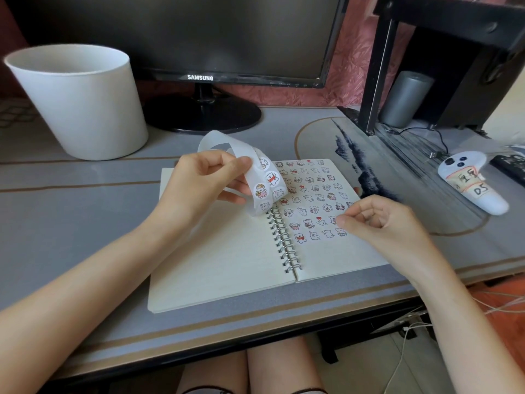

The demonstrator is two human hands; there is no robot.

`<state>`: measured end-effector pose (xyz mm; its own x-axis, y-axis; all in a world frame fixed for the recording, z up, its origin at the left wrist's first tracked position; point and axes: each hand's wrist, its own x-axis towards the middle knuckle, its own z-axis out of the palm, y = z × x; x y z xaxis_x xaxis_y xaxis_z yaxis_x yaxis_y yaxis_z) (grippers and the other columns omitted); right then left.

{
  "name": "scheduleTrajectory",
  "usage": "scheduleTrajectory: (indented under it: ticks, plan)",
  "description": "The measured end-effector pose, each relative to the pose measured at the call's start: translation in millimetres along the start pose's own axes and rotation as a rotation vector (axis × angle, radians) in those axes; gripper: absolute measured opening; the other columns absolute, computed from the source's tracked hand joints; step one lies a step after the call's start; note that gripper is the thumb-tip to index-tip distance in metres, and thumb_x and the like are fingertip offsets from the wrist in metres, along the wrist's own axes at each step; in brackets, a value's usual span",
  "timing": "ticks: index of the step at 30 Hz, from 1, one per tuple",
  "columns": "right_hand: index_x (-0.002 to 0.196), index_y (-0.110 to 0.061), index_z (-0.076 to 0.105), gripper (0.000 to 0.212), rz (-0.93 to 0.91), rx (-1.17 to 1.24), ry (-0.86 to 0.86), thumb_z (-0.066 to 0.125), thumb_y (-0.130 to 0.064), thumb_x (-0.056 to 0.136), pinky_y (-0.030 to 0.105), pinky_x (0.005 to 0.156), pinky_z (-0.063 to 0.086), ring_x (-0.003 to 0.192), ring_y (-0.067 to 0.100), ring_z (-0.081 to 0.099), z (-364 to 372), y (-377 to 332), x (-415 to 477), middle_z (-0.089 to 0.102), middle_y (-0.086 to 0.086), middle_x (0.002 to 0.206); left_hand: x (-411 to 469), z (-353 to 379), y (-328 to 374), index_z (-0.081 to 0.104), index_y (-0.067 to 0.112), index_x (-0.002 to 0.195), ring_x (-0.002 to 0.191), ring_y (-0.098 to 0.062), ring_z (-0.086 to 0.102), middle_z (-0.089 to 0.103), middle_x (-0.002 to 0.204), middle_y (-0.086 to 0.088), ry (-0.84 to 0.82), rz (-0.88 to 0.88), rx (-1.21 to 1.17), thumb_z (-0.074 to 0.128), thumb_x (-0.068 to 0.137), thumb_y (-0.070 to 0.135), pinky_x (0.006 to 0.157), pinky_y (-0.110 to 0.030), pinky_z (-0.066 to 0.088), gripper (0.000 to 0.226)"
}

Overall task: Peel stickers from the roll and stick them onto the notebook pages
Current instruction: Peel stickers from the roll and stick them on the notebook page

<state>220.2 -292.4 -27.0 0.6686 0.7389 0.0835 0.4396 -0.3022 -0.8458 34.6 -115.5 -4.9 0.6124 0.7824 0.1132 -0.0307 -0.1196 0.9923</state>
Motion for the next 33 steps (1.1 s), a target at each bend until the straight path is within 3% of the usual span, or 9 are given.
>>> scheduleTrajectory:
  ticks: [2, 6, 8, 12, 16, 21, 24, 28, 33]
  plan:
    - [0.08, -0.019, 0.067, 0.016, 0.006, -0.01, -0.029, 0.08, -0.021, 0.071, 0.023, 0.061, 0.038, 0.053, 0.0, 0.044, -1.0, -0.6, -0.5, 0.058, -0.005, 0.069, -0.2, 0.1, 0.0, 0.064, -0.001, 0.076, 0.06, -0.012, 0.065, 0.071, 0.068, -0.004, -0.001, 0.001, 0.002, 0.059, 0.091, 0.015, 0.059, -0.024, 0.057, 0.023]
    - [0.08, -0.021, 0.066, 0.013, 0.004, -0.005, -0.056, 0.077, -0.015, 0.076, 0.029, 0.066, 0.038, 0.064, 0.016, 0.046, -5.4, 1.8, 1.1, 0.058, -0.004, 0.072, 0.0, -0.2, 0.3, 0.064, -0.001, 0.076, 0.06, -0.012, 0.065, 0.071, 0.069, -0.004, 0.006, 0.003, 0.003, 0.059, 0.091, 0.016, 0.06, -0.025, 0.058, 0.023]
    - [0.082, -0.022, 0.066, 0.016, 0.01, -0.004, -0.076, 0.079, -0.019, 0.073, 0.029, 0.068, 0.04, 0.064, 0.013, 0.047, -6.8, 2.6, 0.2, 0.059, -0.004, 0.074, -0.2, -0.1, 0.5, 0.064, 0.0, 0.075, 0.06, -0.012, 0.065, 0.071, 0.069, -0.005, 0.006, 0.004, 0.002, 0.059, 0.091, 0.016, 0.059, -0.024, 0.057, 0.023]
    - [0.084, -0.023, 0.066, 0.022, 0.014, -0.038, -0.145, 0.081, -0.017, 0.069, 0.023, 0.068, 0.041, 0.056, 0.003, 0.046, -9.3, 2.6, 1.2, 0.057, -0.003, 0.076, -0.1, 0.3, -0.1, 0.064, -0.001, 0.076, 0.061, -0.012, 0.065, 0.071, 0.07, -0.006, 0.005, 0.006, 0.004, 0.059, 0.091, 0.016, 0.059, -0.024, 0.057, 0.023]
    - [0.086, -0.019, 0.065, 0.019, 0.016, -0.009, -0.172, 0.073, -0.004, 0.077, 0.009, 0.064, 0.041, 0.066, 0.01, 0.049, -14.3, 1.6, 3.7, 0.059, 0.006, 0.083, -0.1, 0.2, 0.2, 0.064, -0.002, 0.077, 0.061, -0.012, 0.065, 0.071, 0.07, -0.006, 0.0, 0.01, 0.003, 0.059, 0.091, 0.016, 0.06, -0.025, 0.058, 0.024]
    - [0.085, -0.017, 0.066, 0.02, 0.038, 0.019, -0.089, 0.08, -0.021, 0.071, 0.026, 0.072, 0.042, 0.065, 0.007, 0.051, -5.2, 0.3, 3.9, 0.062, 0.001, 0.079, 0.1, 0.3, 0.0, 0.064, -0.004, 0.079, 0.061, -0.012, 0.065, 0.071, 0.072, -0.007, -0.001, 0.016, 0.005, 0.059, 0.091, 0.016, 0.06, -0.025, 0.058, 0.024]
    - [0.08, -0.021, 0.065, 0.018, 0.014, -0.053, -0.037, 0.08, -0.02, 0.071, 0.026, 0.065, 0.04, 0.055, 0.001, 0.047, 0.4, 1.7, 4.5, 0.057, -0.005, 0.072, -0.3, 0.4, 0.2, 0.063, -0.003, 0.077, 0.061, -0.013, 0.065, 0.071, 0.072, -0.007, -0.005, 0.016, 0.005, 0.059, 0.091, 0.016, 0.06, -0.025, 0.057, 0.025]
    - [0.079, -0.024, 0.064, 0.013, 0.008, -0.065, 0.004, 0.074, -0.016, 0.079, 0.032, 0.07, 0.042, 0.065, 0.014, 0.05, -1.4, 5.7, 6.9, 0.06, -0.003, 0.074, -0.2, -0.3, 0.5, 0.064, -0.008, 0.082, 0.061, -0.014, 0.066, 0.071, 0.076, -0.01, -0.002, 0.022, 0.002, 0.058, 0.092, 0.016, 0.06, -0.025, 0.057, 0.027]
    - [0.08, -0.023, 0.065, 0.006, -0.142, -0.012, 0.087, 0.067, -0.018, 0.084, 0.029, 0.067, 0.043, 0.064, 0.012, 0.053, 3.1, -16.3, 5.6, 0.065, -0.006, 0.075, -0.1, -0.2, 0.5, 0.063, -0.01, 0.087, 0.06, -0.016, 0.066, 0.071, 0.077, -0.011, -0.008, 0.024, -0.01, 0.056, 0.093, 0.016, 0.059, -0.027, 0.057, 0.027]
